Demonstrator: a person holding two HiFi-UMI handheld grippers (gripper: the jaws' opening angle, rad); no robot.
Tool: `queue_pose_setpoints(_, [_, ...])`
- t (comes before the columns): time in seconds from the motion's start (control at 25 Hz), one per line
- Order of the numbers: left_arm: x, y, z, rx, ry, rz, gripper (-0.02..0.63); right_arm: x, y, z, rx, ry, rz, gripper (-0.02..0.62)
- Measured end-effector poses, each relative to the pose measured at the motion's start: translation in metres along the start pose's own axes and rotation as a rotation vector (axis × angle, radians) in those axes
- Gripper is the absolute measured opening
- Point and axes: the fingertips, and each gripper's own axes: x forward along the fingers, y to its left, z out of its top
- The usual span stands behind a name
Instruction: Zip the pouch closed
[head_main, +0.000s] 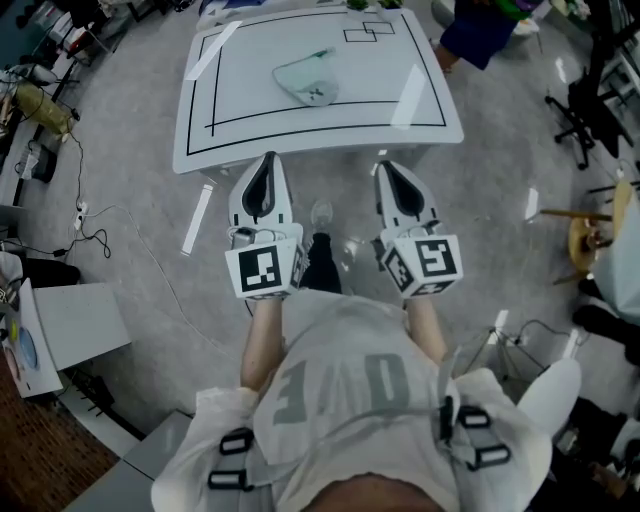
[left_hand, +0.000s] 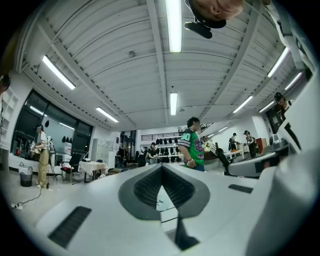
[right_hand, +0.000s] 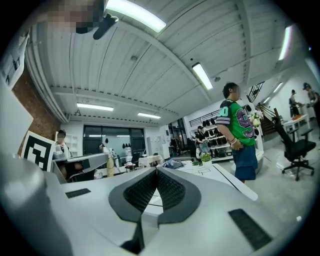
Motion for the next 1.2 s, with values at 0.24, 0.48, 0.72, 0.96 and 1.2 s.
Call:
queue_pose_setpoints(0.24, [0.053, 0.018, -0.023, -0.023, 0.025, -0.012, 0.006, 0.052, -0.022, -0.005, -0.013, 0.012, -0.028, 0.009])
queue_pose_setpoints(0.48, [0.123, 0.055, -0.028, -0.028, 0.041, 0.001, 0.006, 0.124, -0.047, 0.011, -0.047, 0.018, -0.062, 0.008])
queue_pose_setpoints(0.72, [0.198, 0.105, -0.032, -0.052, 0.046, 0.004, 0.006, 0.21, -0.063, 0.027, -0.052, 0.024, -0.09, 0.008])
queue_pose_setpoints(0.96, [0.26, 0.146, -0.037, -0.067, 0.046, -0.007, 0.006, 0.278, -0.073, 0.037, -0.034, 0.023, -0.12, 0.009])
queue_pose_setpoints(1.2, [0.284, 0.167, -0.055, -0.121, 0.043, -0.012, 0.007, 0.307, -0.079, 0.029, -0.024, 0.056, -0.144, 0.009])
